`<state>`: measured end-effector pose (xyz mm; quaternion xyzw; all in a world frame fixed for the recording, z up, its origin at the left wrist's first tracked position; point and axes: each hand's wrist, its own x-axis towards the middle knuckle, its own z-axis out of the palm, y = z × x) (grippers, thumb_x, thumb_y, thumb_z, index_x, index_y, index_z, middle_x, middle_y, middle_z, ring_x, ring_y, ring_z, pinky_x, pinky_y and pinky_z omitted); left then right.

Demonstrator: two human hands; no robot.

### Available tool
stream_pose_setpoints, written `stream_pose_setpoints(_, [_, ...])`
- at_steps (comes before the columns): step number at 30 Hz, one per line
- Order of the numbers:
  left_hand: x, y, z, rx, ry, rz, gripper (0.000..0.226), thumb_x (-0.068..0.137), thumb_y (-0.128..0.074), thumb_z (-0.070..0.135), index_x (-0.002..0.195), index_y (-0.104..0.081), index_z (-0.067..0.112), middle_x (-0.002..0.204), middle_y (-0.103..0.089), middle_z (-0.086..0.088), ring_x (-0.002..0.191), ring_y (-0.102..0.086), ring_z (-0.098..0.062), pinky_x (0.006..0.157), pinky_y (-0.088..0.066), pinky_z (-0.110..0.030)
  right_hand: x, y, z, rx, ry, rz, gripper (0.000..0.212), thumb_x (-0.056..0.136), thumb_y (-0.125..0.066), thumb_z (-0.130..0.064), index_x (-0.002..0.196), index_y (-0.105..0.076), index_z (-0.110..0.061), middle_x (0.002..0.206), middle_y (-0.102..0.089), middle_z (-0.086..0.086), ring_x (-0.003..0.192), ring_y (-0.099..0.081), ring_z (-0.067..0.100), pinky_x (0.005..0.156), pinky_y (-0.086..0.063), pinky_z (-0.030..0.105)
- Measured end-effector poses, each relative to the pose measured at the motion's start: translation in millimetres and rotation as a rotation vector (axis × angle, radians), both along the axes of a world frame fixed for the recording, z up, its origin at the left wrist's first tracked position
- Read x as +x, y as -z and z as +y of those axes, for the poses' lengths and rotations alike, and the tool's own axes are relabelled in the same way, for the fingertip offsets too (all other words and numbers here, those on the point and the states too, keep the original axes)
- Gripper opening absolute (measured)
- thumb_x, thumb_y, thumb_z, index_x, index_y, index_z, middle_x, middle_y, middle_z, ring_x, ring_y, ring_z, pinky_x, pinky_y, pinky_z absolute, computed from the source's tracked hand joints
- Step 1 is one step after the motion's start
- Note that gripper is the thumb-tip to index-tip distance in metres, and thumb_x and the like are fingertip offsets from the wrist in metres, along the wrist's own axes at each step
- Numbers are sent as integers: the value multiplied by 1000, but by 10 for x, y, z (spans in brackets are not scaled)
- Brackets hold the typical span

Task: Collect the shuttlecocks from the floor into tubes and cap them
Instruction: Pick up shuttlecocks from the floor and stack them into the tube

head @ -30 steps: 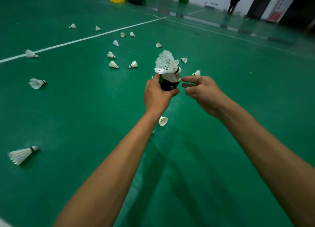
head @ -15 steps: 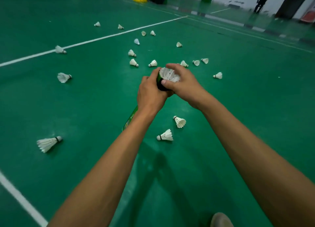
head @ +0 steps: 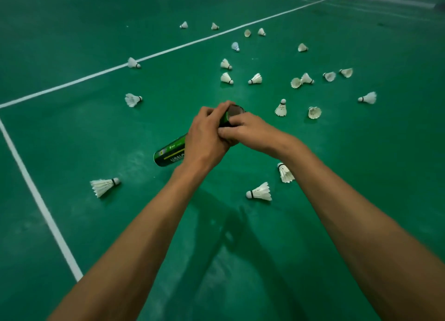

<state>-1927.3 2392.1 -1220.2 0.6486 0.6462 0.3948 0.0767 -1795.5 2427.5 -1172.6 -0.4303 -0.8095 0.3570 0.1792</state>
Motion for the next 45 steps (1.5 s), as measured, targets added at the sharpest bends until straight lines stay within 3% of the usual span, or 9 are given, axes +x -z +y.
stream_pose_setpoints(7, [-84, 260, 18, -107, -5, 224, 83, 71, -87, 25, 145, -53, 38, 128, -57, -8, 115, -60, -34, 92, -53, -46, -97, 330, 267, -496, -193, 183, 13, 67, -55, -3, 77, -54, -11, 59, -45, 3, 56, -43, 13, 58, -33, 31])
stream_pose_setpoints(15, [39, 603, 177, -272, -171, 299, 85, 75, -87, 30, 150, -46, 37, 131, -55, -9, 116, -59, -36, 93, -50, -44, -67, 1115, 530, -476, 744, 819, 26, 81, -57, -14, 57, -65, -7, 59, -65, 11, 48, -60, 27, 55, -52, 32])
stream_pose_setpoints(18, [51, 780, 133, -313, -189, 334, 85, 80, -86, 29, 153, -43, 37, 133, -54, -9, 117, -57, -35, 95, -50, -45, 188, 1613, 590, -377, 948, 253, 14, 85, -58, -18, 80, -66, -8, 88, -67, 13, 79, -66, 36, 74, -55, 36])
stream_pose_setpoints(22, [-9, 895, 62, -360, -189, 381, 86, 80, -86, 27, 153, -43, 36, 134, -54, -10, 118, -57, -35, 99, -49, -46, 544, 2120, 510, -495, 855, -261, 58, 88, -68, -22, 137, -44, -4, 142, -41, 18, 120, -54, 38, 95, -48, 38])
stream_pose_setpoints(27, [-57, 902, -14, -380, -210, 374, 86, 79, -87, 27, 153, -44, 35, 134, -54, -10, 118, -56, -36, 98, -50, -47, 685, 2418, 466, -538, 765, -237, 21, 87, -70, -13, 104, -68, -1, 116, -70, 17, 98, -70, 33, 79, -58, 36])
stream_pose_setpoints(36, [-314, 532, -217, -418, -265, 409, 88, 78, -87, 28, 154, -42, 35, 136, -53, -9, 119, -56, -35, 91, -51, -45, 303, 2335, 264, -545, 582, -455, 76, 75, -89, -25, 136, -50, -3, 134, -56, 17, 122, -60, 31, 91, -52, 32])
stream_pose_setpoints(39, [-418, 430, -275, -393, -279, 444, 88, 78, -87, 27, 154, -44, 34, 135, -54, -10, 118, -56, -36, 91, -50, -45, 292, 2392, 156, -475, 485, -546, 47, 80, -80, -15, 121, -61, 0, 121, -66, 14, 108, -67, 28, 65, -49, 26])
stream_pose_setpoints(42, [-477, 418, -310, -367, -284, 443, 88, 78, -88, 25, 154, -45, 32, 134, -54, -12, 117, -56, -37, 92, -51, -46, 319, 2331, 184, -445, 457, -506, 24, 88, -71, -14, 109, -65, -3, 117, -66, 15, 103, -64, 29, 71, -43, 26])
stream_pose_setpoints(45, [-466, 428, -332, -365, -296, 412, 88, 79, -87, 25, 154, -44, 33, 134, -54, -11, 116, -57, -36, 94, -52, -47, 283, 2089, 373, -410, 525, -274, 34, 88, -72, -14, 119, -64, -2, 117, -65, 15, 98, -61, 27, 76, -45, 28])
